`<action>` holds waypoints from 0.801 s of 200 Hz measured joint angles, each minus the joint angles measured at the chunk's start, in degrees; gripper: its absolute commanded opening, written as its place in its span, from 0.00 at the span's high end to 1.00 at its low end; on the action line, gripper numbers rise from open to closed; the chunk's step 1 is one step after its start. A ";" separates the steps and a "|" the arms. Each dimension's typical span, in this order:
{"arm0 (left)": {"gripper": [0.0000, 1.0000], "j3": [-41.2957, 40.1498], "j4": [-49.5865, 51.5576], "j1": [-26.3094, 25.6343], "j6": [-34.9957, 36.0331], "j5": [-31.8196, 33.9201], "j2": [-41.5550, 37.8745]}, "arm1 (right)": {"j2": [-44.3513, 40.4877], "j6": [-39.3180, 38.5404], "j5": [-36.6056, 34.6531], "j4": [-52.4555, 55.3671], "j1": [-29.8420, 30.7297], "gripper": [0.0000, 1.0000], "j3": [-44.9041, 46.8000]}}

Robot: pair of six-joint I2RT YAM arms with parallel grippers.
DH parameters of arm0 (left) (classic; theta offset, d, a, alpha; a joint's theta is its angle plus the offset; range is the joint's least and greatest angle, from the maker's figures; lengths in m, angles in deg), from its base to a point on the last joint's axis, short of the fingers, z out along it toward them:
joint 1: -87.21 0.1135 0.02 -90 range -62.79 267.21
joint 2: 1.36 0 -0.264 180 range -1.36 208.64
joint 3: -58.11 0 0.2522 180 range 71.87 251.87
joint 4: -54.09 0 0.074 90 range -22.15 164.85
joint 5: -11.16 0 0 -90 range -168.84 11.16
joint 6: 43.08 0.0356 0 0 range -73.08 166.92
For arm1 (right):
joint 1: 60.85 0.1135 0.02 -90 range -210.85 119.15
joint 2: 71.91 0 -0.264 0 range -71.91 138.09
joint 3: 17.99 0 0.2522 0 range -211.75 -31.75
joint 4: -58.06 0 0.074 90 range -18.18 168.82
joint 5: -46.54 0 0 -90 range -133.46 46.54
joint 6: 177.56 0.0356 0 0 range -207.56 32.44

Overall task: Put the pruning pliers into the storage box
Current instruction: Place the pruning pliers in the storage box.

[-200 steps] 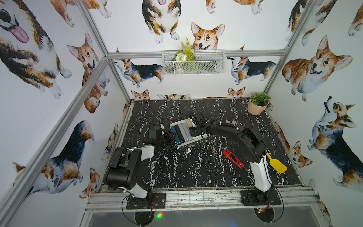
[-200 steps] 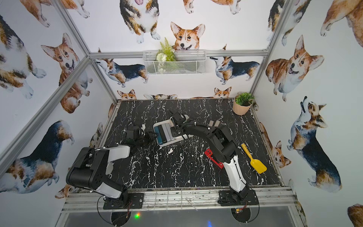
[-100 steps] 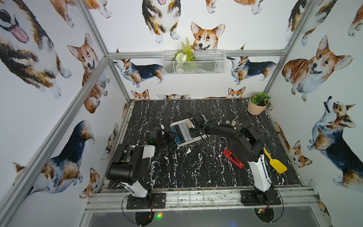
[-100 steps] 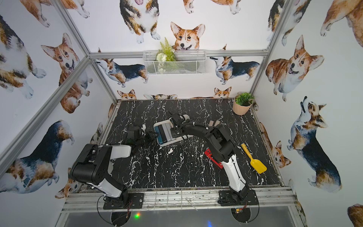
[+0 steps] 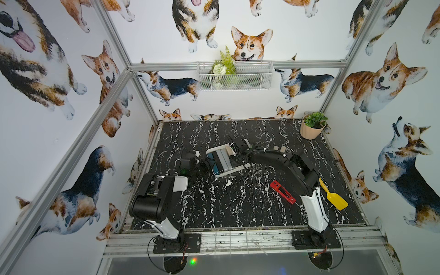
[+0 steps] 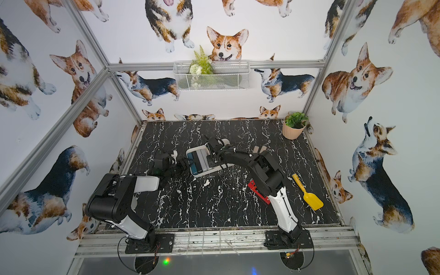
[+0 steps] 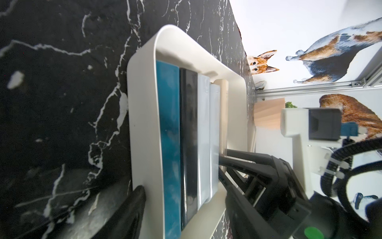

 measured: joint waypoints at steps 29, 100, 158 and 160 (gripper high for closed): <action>0.00 -0.39 -0.22 -0.04 0.00 -0.68 -0.02 | 0.07 0.02 0.28 -0.09 0.15 1.00 0.00; 0.00 -0.48 0.11 -0.09 0.04 -1.01 -1.31 | 0.09 0.22 0.63 -0.20 0.35 1.00 -0.02; 0.00 -0.28 2.86 -0.09 1.14 -0.92 -2.93 | 0.09 0.22 0.63 -0.20 0.35 1.00 -0.02; 0.00 -0.26 2.91 -0.09 1.20 -0.90 -2.93 | 0.09 0.22 0.63 -0.20 0.35 1.00 -0.02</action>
